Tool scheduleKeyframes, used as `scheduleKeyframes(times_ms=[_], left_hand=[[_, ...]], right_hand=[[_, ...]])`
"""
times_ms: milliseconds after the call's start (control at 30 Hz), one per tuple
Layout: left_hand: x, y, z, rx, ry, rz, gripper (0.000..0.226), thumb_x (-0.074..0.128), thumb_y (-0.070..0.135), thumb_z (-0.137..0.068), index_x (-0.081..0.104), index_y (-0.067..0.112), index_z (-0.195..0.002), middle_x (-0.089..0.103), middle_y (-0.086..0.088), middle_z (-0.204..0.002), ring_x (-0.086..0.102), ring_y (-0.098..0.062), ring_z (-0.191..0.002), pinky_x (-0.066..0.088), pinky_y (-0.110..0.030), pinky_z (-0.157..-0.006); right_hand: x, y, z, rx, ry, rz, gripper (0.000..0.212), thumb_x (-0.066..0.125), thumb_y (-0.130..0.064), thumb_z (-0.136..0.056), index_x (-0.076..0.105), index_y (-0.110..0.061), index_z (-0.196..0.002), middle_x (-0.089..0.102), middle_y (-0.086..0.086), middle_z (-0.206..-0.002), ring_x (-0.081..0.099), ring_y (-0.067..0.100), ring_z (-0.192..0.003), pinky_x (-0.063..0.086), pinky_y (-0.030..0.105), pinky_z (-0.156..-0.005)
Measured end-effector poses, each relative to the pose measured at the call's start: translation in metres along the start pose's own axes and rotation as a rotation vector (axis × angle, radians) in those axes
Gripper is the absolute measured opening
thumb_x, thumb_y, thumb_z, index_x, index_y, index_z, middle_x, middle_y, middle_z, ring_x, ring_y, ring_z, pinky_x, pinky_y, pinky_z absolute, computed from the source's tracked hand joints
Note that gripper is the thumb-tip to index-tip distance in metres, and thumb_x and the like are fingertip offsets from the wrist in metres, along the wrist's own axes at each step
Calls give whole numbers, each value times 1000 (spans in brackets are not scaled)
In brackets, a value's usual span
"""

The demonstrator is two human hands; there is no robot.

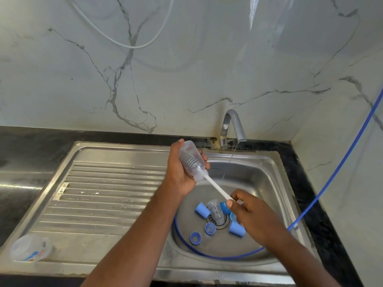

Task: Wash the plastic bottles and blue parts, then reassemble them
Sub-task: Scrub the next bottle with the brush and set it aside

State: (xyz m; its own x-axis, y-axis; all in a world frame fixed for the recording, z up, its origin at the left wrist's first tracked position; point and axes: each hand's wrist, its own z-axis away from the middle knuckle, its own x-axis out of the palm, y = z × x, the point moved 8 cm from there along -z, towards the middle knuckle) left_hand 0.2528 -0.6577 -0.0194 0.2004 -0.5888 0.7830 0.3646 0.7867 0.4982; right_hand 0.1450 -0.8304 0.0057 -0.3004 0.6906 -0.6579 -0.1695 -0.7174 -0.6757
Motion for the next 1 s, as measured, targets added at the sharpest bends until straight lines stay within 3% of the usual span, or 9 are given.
scheduleKeyframes(times_ms=[100, 267, 333, 533, 667, 767, 867, 933, 1000], left_hand=[[1, -8, 1, 2, 5, 6, 44, 62, 52, -82, 61, 7, -85, 55, -8, -74, 56, -22, -64, 48, -29, -57], [0, 2, 2, 17, -120, 93, 45, 47, 54, -89, 60, 12, -83, 54, -6, -79, 55, -18, -61, 48, -24, -48], [12, 2, 3, 25, -184, 76, 43, 52, 55, -87, 58, 13, -91, 56, -8, -83, 58, -20, -64, 51, -26, -51], [-24, -5, -8, 0, 91, -177, 63, 48, 59, -98, 58, 7, -132, 70, -19, -106, 69, -35, -96, 59, -52, -86], [-39, -5, -7, -43, 218, -166, 72, 47, 70, -93, 60, 10, -131, 71, -22, -115, 68, -40, -107, 54, -61, -94], [-28, -11, -5, -70, 117, -202, 80, 71, 79, -69, 60, 7, -102, 63, -7, -76, 62, -20, -66, 58, -38, -65], [-24, -9, -4, -61, 54, -91, 56, 75, 58, -81, 57, 8, -100, 61, -7, -75, 59, -19, -63, 56, -32, -59], [-17, 2, -3, -19, 22, 14, 49, 72, 46, -87, 56, 8, -116, 66, -13, -85, 62, -23, -72, 57, -34, -64], [-11, 7, -3, 32, 5, 2, 55, 76, 40, -83, 53, 10, -123, 67, -16, -91, 64, -26, -75, 57, -39, -70]], right_hand=[[8, -11, 1, -102, 85, 323, 31, 46, -41, -103, 40, -21, -79, 48, -2, -58, 40, 14, -51, 33, 28, -51], [55, -3, 26, 268, -659, -932, 32, 51, -39, -104, 52, -14, -84, 27, 4, -58, 22, 10, -35, 19, 16, -35], [57, -10, 29, 264, -764, -1136, 30, 52, -39, -104, 52, -14, -87, 26, 3, -58, 22, 10, -34, 18, 17, -34], [24, 3, -9, 47, -66, -358, 35, 45, -38, -106, 44, -12, -82, 41, -1, -60, 31, 15, -47, 28, 38, -46], [26, 7, -10, 26, 14, 405, 32, 31, -47, -106, 39, -22, -88, 58, 0, -73, 57, 19, -68, 45, 38, -64], [52, 10, -2, 222, -210, -239, 36, 39, -43, -106, 41, -16, -82, 45, -7, -57, 38, 14, -43, 32, 26, -41], [60, -5, 12, 351, -502, -796, 40, 43, -44, -105, 50, -18, -76, 25, 2, -59, 16, 11, -38, 18, 15, -37], [46, 2, 1, 257, -360, -564, 40, 42, -45, -106, 48, -17, -77, 31, 1, -57, 23, 15, -40, 24, 21, -38], [34, -3, -3, 109, -135, -6, 40, 39, -46, -106, 44, -16, -79, 48, -3, -60, 43, 18, -50, 40, 35, -49]])
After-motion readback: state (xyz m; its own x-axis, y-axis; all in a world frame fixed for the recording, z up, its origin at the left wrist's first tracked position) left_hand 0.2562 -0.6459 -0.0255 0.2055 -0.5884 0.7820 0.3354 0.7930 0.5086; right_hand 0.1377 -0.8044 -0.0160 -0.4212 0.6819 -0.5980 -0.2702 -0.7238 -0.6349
